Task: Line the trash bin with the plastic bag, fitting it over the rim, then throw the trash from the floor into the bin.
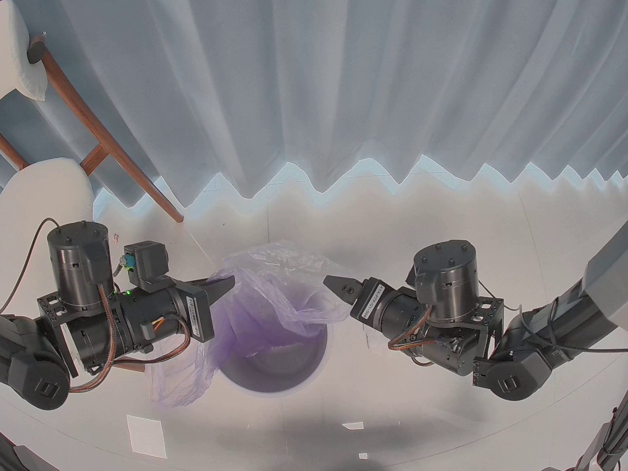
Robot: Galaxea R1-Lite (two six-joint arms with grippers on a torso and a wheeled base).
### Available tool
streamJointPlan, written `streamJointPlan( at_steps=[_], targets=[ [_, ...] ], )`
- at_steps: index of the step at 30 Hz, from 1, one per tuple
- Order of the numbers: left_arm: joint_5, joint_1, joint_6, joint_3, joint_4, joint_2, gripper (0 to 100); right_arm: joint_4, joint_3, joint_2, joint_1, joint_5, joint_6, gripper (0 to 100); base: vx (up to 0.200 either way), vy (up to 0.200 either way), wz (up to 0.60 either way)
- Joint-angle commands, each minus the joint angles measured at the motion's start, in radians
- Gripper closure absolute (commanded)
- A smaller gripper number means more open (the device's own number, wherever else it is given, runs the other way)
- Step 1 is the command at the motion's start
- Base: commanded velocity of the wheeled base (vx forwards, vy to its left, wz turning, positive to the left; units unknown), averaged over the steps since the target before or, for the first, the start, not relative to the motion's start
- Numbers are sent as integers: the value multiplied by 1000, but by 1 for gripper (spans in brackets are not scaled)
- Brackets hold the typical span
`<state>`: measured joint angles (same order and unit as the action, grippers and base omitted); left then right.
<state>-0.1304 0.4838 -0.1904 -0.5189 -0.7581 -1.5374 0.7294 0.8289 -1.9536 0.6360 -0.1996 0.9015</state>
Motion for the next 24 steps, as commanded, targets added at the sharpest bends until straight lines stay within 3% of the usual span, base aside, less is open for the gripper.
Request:
streamJointPlan(
  at_steps=[1,10,11,22,24],
  targets=[
    [0,4,-1,4,-10,2,100,-1,35,-51,2,-4,-1,0,0,0,0],
    [0,4,-3,4,-23,5,100,1,65,-91,25,-8,-4,0,0,0,0],
    [0,4,-3,4,-24,11,100,-1,75,-96,27,-11,-4,100,0,0,0],
    [-5,38,-1,17,-27,43,100,-1,127,-107,18,-15,-7,100,0,0,0],
    [-3,50,0,37,-27,46,100,-4,122,-67,14,-18,-46,100,0,0,0]
  ],
)
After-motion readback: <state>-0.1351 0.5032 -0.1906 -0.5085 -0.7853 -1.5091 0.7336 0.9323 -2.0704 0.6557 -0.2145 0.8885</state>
